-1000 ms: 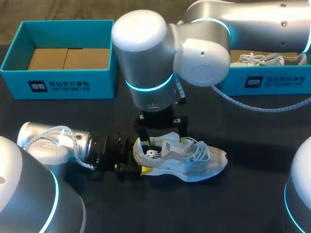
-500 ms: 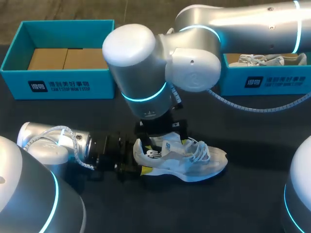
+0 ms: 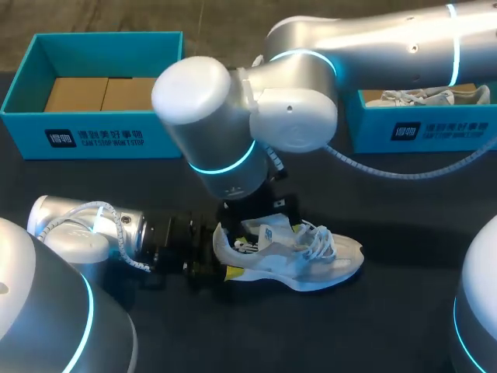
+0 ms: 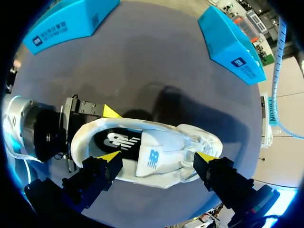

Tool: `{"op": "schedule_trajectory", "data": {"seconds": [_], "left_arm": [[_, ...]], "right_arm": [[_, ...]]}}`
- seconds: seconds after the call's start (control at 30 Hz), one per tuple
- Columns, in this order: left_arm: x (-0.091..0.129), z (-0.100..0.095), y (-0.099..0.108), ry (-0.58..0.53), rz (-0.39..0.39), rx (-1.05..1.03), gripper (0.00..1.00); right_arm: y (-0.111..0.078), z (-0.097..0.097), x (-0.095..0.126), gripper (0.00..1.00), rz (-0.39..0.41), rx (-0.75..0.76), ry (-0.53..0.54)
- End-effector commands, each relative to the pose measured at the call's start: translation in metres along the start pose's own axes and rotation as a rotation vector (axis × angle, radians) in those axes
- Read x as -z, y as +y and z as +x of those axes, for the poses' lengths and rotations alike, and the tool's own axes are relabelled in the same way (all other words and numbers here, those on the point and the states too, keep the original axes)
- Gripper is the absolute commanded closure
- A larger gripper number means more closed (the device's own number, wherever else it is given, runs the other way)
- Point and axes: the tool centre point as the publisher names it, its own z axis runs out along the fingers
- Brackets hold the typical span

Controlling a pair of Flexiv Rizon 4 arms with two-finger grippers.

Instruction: Take the shoe out of the shoebox, open the shoe tongue, remove and reinsert the insole, then place the shoe into the shoebox

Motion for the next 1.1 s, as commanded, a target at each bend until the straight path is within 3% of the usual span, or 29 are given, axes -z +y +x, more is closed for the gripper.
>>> {"op": "schedule_trajectory", "data": {"seconds": [0.03,0.73,1.1], "left_arm": [[-0.001,0.0,0.003,0.0,-0.004,0.001,1.0],[-0.001,0.0,0.003,0.0,-0.004,0.001,1.0],[-0.001,0.0,0.003,0.0,-0.004,0.001,1.0]], "right_arm": [[-0.005,0.007,-0.003,0.0,-0.017,-0.471,-0.077],[0.002,-0.014,-0.017,0.0,-0.035,-0.521,-0.038],[-0.004,-0.024,-0.017,0.0,-0.038,-0.537,-0.022]]}}
